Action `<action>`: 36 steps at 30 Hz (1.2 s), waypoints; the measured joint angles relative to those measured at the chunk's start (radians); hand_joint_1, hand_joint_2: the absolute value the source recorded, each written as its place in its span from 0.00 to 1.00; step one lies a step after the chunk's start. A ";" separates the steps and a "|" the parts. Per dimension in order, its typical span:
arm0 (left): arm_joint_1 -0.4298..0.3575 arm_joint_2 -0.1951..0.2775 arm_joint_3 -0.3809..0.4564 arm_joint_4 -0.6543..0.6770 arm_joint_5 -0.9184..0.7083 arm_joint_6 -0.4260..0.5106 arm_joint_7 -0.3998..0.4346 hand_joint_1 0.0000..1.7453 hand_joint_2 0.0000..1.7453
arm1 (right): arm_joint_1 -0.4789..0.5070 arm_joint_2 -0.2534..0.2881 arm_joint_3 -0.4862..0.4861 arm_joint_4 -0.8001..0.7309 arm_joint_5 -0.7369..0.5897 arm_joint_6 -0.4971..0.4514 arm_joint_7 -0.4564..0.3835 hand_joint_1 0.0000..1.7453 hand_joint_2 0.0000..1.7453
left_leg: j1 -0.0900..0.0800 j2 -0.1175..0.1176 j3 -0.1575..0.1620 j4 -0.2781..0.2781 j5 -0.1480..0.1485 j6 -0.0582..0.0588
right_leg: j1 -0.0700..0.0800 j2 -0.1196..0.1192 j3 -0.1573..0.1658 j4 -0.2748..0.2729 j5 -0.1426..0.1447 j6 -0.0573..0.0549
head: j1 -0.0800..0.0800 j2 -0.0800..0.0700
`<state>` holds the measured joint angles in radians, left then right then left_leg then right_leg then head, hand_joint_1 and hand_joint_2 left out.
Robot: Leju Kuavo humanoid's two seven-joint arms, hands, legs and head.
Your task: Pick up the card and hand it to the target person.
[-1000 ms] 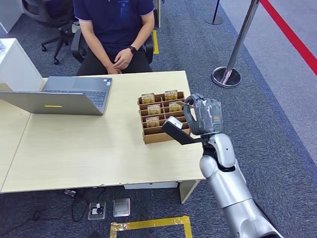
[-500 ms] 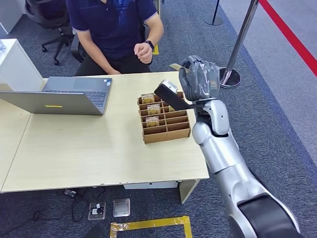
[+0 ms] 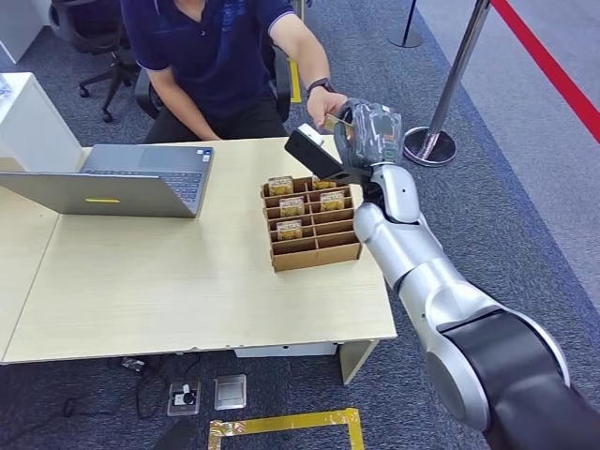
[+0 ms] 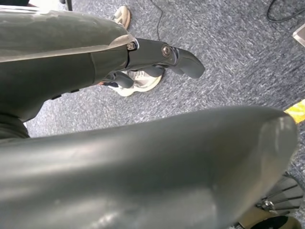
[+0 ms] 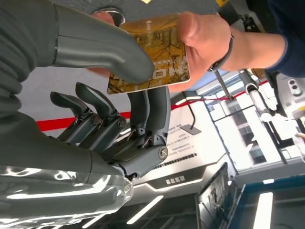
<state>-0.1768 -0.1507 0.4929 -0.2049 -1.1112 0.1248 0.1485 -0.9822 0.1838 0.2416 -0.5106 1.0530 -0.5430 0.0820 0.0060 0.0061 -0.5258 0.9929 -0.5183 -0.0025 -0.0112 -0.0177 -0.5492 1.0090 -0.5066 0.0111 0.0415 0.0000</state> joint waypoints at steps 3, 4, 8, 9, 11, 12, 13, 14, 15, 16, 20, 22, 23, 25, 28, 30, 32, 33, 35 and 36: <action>0.000 0.000 0.001 0.000 0.011 -0.001 0.001 0.00 0.00 | -0.007 0.000 -0.002 0.032 0.011 -0.002 0.006 1.00 1.00 | 0.000 0.000 0.000 0.000 0.000 0.000 | 0.000 0.000 0.000 0.000 0.000 0.000 | -0.001 0.000; -0.001 0.000 0.001 0.000 0.015 -0.001 0.001 0.00 0.00 | -0.009 0.000 -0.002 0.040 0.015 -0.004 0.010 1.00 1.00 | 0.000 0.000 0.000 0.000 0.000 0.000 | 0.000 0.000 0.000 0.000 0.000 0.000 | -0.001 0.000; 0.000 -0.001 0.002 0.000 0.021 0.000 0.002 0.00 0.00 | -0.011 0.000 -0.004 0.061 0.036 -0.014 0.023 1.00 1.00 | 0.000 0.000 0.000 0.000 0.000 0.000 | 0.000 0.000 0.000 0.000 0.000 0.000 | -0.001 0.000; 0.000 -0.002 0.003 0.000 0.022 0.001 0.002 0.00 0.00 | -0.011 0.000 -0.005 0.065 0.039 -0.016 0.025 0.75 1.00 | 0.000 0.000 0.000 0.000 0.000 0.000 | 0.000 0.000 0.000 0.000 0.000 0.000 | -0.001 0.000; 0.000 -0.002 0.003 0.000 0.022 0.001 0.002 0.00 0.00 | -0.011 0.000 -0.006 0.072 0.043 -0.016 0.028 0.25 1.00 | 0.000 0.000 0.000 0.000 0.000 0.000 | 0.000 0.000 0.000 0.000 0.000 0.000 | -0.001 0.000; 0.000 -0.002 0.003 0.000 0.022 0.002 0.002 0.00 0.00 | -0.011 0.000 -0.006 0.075 0.044 -0.017 0.030 0.00 1.00 | 0.000 0.000 0.000 0.000 0.000 0.000 | 0.000 0.000 0.000 0.000 0.000 0.000 | -0.001 0.000; 0.000 -0.002 0.003 0.000 0.022 0.003 0.003 0.00 0.00 | -0.011 0.000 -0.007 0.078 0.044 -0.018 0.030 0.00 1.00 | 0.000 0.000 0.000 0.000 0.000 0.000 | 0.000 0.000 0.000 0.000 0.000 0.000 | -0.001 0.000; -0.001 -0.003 0.003 0.000 0.022 0.004 0.003 0.00 0.00 | -0.011 0.000 -0.008 0.080 0.041 -0.021 0.029 0.00 1.00 | 0.000 0.000 0.000 0.000 0.000 0.000 | 0.000 0.000 0.000 0.000 0.000 0.000 | -0.001 0.000; -0.001 -0.003 0.003 0.000 0.022 0.006 0.003 0.00 0.00 | -0.011 0.000 -0.011 0.082 0.036 -0.026 0.026 0.00 1.00 | 0.000 0.000 0.000 0.001 0.000 0.000 | 0.000 0.000 0.000 0.000 0.000 0.000 | -0.001 0.000; 0.000 -0.004 0.003 0.000 0.022 0.008 0.004 0.00 0.00 | -0.011 0.000 -0.016 0.083 0.030 -0.032 0.019 0.00 1.00 | 0.000 0.000 0.000 0.001 0.000 0.000 | 0.000 0.000 0.000 0.000 0.000 0.000 | -0.001 0.000; 0.000 -0.007 0.003 0.000 0.021 0.010 0.007 0.00 0.00 | -0.011 -0.001 -0.037 0.084 0.012 -0.052 -0.011 0.00 1.00 | 0.000 0.000 0.000 0.001 0.000 0.000 | 0.000 0.000 0.000 0.000 0.000 0.000 | -0.001 0.000; 0.000 -0.009 0.003 0.000 0.016 0.010 0.010 0.00 0.00 | -0.010 -0.003 -0.047 0.082 0.007 -0.066 -0.030 0.00 1.00 | 0.000 0.000 0.000 0.001 0.000 0.000 | 0.000 0.000 0.000 0.000 0.000 0.000 | -0.001 0.000; 0.000 -0.009 0.003 0.000 0.014 0.010 0.013 0.00 0.00 | -0.009 -0.005 -0.053 0.079 0.003 -0.075 -0.040 0.00 1.00 | 0.000 0.000 0.000 0.001 0.000 0.000 | 0.000 0.000 0.000 0.000 0.000 0.000 | -0.001 0.000; 0.001 -0.011 0.003 0.000 0.010 0.010 0.019 0.00 0.00 | -0.003 -0.009 -0.065 0.065 -0.009 -0.099 -0.065 0.00 1.00 | 0.000 0.000 0.000 0.001 0.000 0.000 | 0.000 0.000 0.000 0.000 0.000 0.000 | -0.001 0.000; 0.001 -0.012 0.003 0.000 0.004 0.011 0.023 0.00 0.00 | 0.022 -0.018 -0.088 0.021 -0.046 -0.132 -0.116 0.00 1.00 | 0.000 0.000 0.000 0.001 0.000 0.000 | 0.000 0.000 0.000 0.000 0.000 0.000 | -0.001 0.000; 0.004 -0.013 0.003 0.000 0.001 0.012 0.023 0.00 0.00 | 0.070 -0.030 -0.110 -0.049 -0.110 -0.139 -0.182 0.00 1.00 | 0.000 0.000 0.000 0.001 0.000 0.000 | 0.000 0.000 0.000 0.000 0.000 0.000 | -0.001 0.000; 0.009 -0.013 0.003 0.000 0.002 0.014 0.018 0.00 0.00 | 0.139 -0.044 -0.133 -0.145 -0.227 -0.116 -0.269 0.00 1.00 | 0.000 0.000 0.000 0.001 0.000 0.000 | 0.000 0.000 0.000 -0.001 0.000 0.000 | -0.001 0.000; 0.012 -0.013 0.004 0.000 0.005 0.015 0.014 0.00 0.00 | 0.177 -0.052 -0.143 -0.199 -0.304 -0.084 -0.310 0.00 1.00 | 0.000 -0.001 0.000 0.001 0.000 0.000 | 0.000 0.000 0.000 -0.001 0.000 0.000 | -0.001 0.000; 0.021 -0.013 0.008 0.000 0.015 0.017 0.000 0.00 0.00 | 0.271 -0.072 -0.161 -0.325 -0.485 0.023 -0.377 0.00 1.00 | 0.000 -0.001 0.000 0.001 -0.001 0.001 | 0.000 -0.001 0.000 -0.001 0.000 0.000 | -0.001 0.000; 0.024 -0.013 0.009 0.000 0.018 0.018 -0.005 0.00 0.00 | 0.296 -0.078 -0.165 -0.359 -0.534 0.056 -0.392 0.00 1.00 | 0.000 -0.001 0.000 0.001 -0.001 0.001 | 0.000 -0.001 0.000 -0.002 0.000 0.000 | -0.001 0.000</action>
